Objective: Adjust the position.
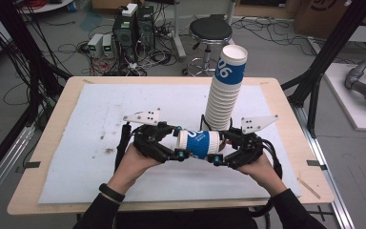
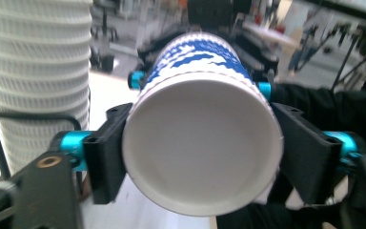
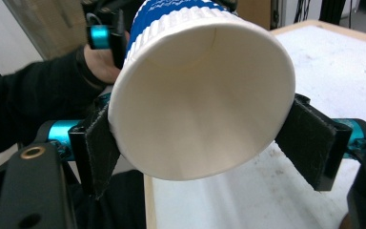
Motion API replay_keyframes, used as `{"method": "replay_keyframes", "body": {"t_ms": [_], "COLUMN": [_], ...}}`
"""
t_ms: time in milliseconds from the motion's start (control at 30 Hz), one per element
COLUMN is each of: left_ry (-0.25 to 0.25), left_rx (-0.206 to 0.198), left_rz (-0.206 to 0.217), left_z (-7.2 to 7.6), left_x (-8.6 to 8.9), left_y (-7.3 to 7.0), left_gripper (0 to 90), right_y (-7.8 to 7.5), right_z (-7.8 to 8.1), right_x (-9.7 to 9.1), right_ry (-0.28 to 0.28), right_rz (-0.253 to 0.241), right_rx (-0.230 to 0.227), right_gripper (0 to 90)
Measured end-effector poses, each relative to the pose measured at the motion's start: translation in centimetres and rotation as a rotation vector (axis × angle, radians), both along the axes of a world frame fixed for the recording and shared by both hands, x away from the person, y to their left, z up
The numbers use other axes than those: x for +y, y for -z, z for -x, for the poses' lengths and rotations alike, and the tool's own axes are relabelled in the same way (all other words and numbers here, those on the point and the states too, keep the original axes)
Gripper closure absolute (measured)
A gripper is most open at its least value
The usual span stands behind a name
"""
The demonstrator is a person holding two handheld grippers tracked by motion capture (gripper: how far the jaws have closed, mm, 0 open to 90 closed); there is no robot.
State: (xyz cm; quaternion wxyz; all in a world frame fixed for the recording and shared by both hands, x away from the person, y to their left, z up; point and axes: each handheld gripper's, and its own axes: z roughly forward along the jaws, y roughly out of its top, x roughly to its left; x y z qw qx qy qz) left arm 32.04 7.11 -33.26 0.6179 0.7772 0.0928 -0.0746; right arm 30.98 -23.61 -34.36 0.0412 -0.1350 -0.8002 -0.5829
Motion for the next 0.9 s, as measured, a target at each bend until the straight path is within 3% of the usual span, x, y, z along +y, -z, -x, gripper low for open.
{"method": "replay_keyframes", "body": {"t_ms": [133, 167, 200, 233, 267, 300, 367, 500, 600, 700, 800, 900], "left_ry": [0.007, 0.01, 0.01, 0.014, 0.03, 0.03, 0.04, 0.048, 0.072, 0.077, 0.08, 0.083], "left_rx": [-0.024, -0.032, -0.032, -0.039, -0.053, -0.053, -0.06, -0.086, -0.099, -0.097, -0.107, -0.102], "left_rz": [-0.09, -0.137, -0.137, -0.163, -0.219, -0.219, -0.261, -0.361, -0.436, -0.454, -0.474, -0.459], "left_z": [0.2, 0.4, 0.4, 0.5, 0.6, 0.6, 0.8, 1.2, 1.6, 1.6, 1.6, 1.4], "left_x": [-0.3, -0.4, -0.4, -0.5, -0.5, -0.5, -0.6, -1.2, -2.1, -2.4, -2.5, -2.4], "left_y": [-0.4, -0.7, -0.7, -0.8, -1.1, -1.1, -1.2, -1.2, -0.8, -0.6, -0.4, -0.3], "left_gripper": [21.0, 20.8, 20.8, 20.8, 20.2, 19.9, 19.9, 20.0, 20.7, 21.2, 29.2, 29.8], "right_y": [0.1, 0.0, 0.0, 0.0, 0.0, -0.1, -0.1, -0.4, -0.4, -0.3, -0.1, -0.2], "right_z": [0.0, 0.0, 0.0, 0.0, 0.0, 0.0, 0.0, 0.2, 0.3, 0.4, 0.4, 0.5], "right_x": [0.2, 0.3, 0.3, 0.3, 0.3, 0.4, 0.4, 0.7, 1.0, 1.1, 1.3, 1.3], "right_ry": [-0.017, -0.022, -0.024, -0.024, -0.035, -0.038, -0.042, -0.069, -0.076, -0.084, -0.1, -0.097], "right_rz": [0.051, 0.063, 0.071, 0.071, 0.099, 0.114, 0.124, 0.207, 0.231, 0.251, 0.27, 0.268], "right_rx": [-0.008, -0.006, -0.009, -0.009, -0.01, -0.008, -0.007, -0.021, -0.012, -0.018, -0.022, -0.026], "right_gripper": [21.2, 21.2, 21.2, 21.2, 21.2, 21.2, 21.2, 21.2, 21.2, 21.2, 21.2, 20.3]}}
